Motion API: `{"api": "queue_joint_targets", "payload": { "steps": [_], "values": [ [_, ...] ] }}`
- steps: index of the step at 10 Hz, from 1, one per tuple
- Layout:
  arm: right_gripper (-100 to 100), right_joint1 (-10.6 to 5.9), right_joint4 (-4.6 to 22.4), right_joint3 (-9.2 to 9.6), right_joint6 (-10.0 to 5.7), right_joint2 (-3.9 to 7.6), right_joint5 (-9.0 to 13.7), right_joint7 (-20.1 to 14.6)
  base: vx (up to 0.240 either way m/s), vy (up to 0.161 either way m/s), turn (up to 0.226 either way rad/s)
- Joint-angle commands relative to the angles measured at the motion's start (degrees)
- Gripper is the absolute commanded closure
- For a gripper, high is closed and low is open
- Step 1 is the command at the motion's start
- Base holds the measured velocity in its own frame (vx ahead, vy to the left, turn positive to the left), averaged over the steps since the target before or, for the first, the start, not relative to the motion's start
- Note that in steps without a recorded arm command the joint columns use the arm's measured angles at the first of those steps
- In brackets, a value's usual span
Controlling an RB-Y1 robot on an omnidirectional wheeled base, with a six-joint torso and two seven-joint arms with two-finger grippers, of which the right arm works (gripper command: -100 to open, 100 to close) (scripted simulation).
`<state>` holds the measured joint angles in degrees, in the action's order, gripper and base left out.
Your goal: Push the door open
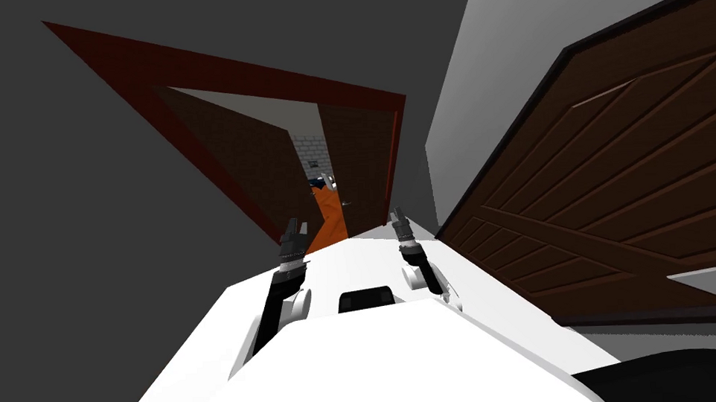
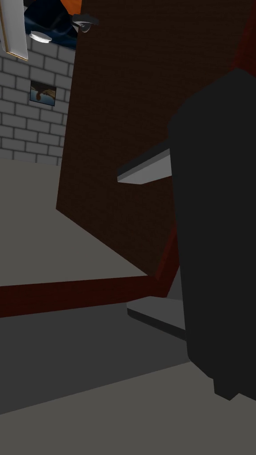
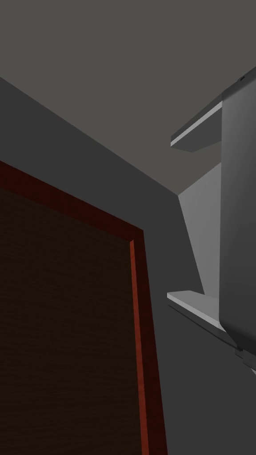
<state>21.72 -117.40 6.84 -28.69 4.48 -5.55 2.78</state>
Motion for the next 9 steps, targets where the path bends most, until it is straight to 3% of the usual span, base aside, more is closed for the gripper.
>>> {"api": "queue_joint_targets", "payload": {
  "steps": [1, 9],
  "values": [
    [-100, -0.6, 1.81, 0.84, -0.48, 0.08, 0.03, -0.22, 0.097, 0.039, -0.057],
    [-100, -3.39, 10.29, 4.89, -2.36, 0.87, 0.42, -1.68, 0.095, 0.041, -0.066]
  ]
}}
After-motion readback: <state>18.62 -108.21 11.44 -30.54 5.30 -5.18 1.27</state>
